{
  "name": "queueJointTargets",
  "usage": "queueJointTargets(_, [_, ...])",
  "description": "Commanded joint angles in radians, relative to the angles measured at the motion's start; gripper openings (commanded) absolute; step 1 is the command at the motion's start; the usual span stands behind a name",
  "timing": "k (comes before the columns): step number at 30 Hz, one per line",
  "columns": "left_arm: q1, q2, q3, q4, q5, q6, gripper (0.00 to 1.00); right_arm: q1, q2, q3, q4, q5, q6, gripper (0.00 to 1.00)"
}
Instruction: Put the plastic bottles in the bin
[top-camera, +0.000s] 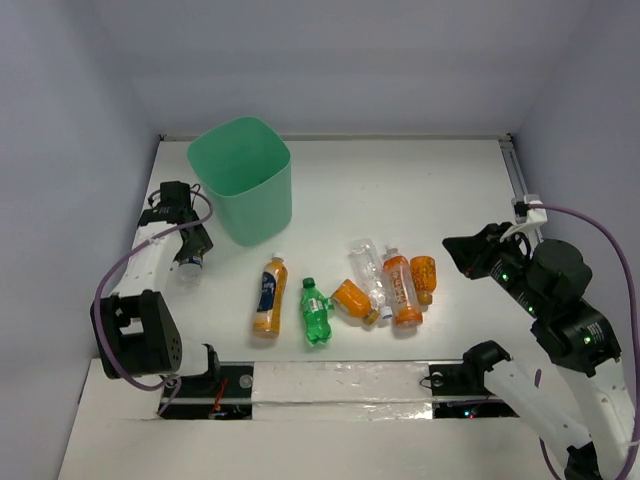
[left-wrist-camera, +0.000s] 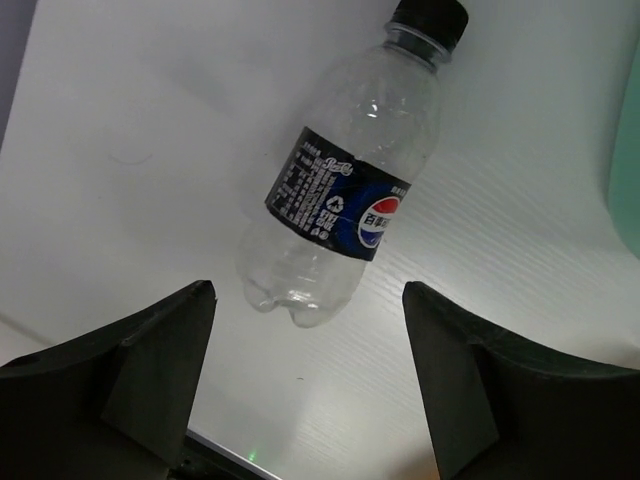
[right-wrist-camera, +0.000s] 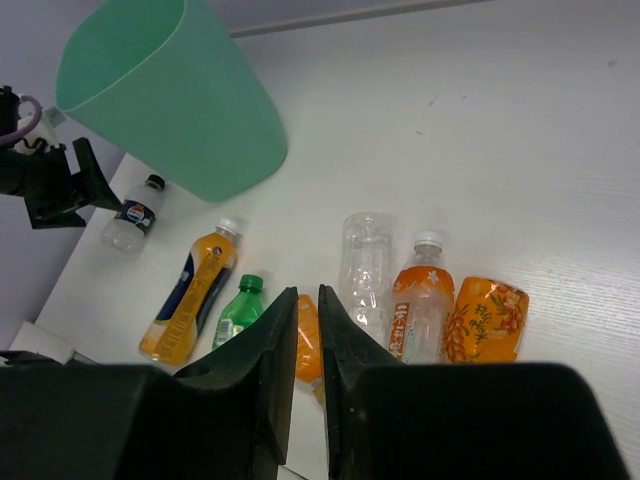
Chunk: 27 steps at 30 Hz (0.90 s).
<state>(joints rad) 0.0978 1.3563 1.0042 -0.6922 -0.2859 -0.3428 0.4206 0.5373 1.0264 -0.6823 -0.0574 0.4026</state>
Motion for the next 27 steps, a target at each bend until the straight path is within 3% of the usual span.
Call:
queueJointTargets(1, [0.011, 0.01, 0.03, 0.056, 0.039, 0.057, 0.73, 0.009, 0.003, 0.012, 0.056, -0.028, -0.021, 0.21])
queueJointTargets(8, [0.039, 0.164, 0.019, 0.094, 0.04, 0.097, 0.74, 0.009, 0.024, 0.029, 0.056, -0.024, -0.027, 0.28])
queueJointTargets(10, [0.049, 0.191, 0.005, 0.124, 0.039, 0.108, 0.74, 0.009, 0.038, 0.041, 0.058, -0.022, -0.031, 0.39])
queueJointTargets(11, [0.059, 0.208, 0.002, 0.129, 0.039, 0.11, 0.74, 0.009, 0.042, 0.044, 0.062, -0.025, -0.031, 0.49])
queueJointTargets(14, [0.068, 0.274, -0.009, 0.154, 0.062, 0.1, 0.71, 0.009, 0.065, 0.055, 0.078, -0.053, -0.028, 0.58])
queueJointTargets(17, [0.068, 0.303, -0.009, 0.158, 0.06, 0.094, 0.62, 0.009, 0.101, 0.025, 0.157, -0.163, 0.024, 0.62])
queueJointTargets(21, [0.068, 0.287, -0.004, 0.146, 0.07, 0.08, 0.39, 0.047, 0.196, -0.149, 0.371, -0.305, 0.136, 0.65])
queueJointTargets(23, [0.068, 0.262, 0.001, 0.14, 0.082, 0.062, 0.31, 0.163, 0.277, -0.178, 0.423, -0.227, 0.159, 0.65])
queueJointTargets(27, [0.068, 0.132, -0.012, 0.129, 0.171, 0.004, 0.24, 0.352, 0.435, -0.097, 0.437, -0.096, 0.168, 0.65])
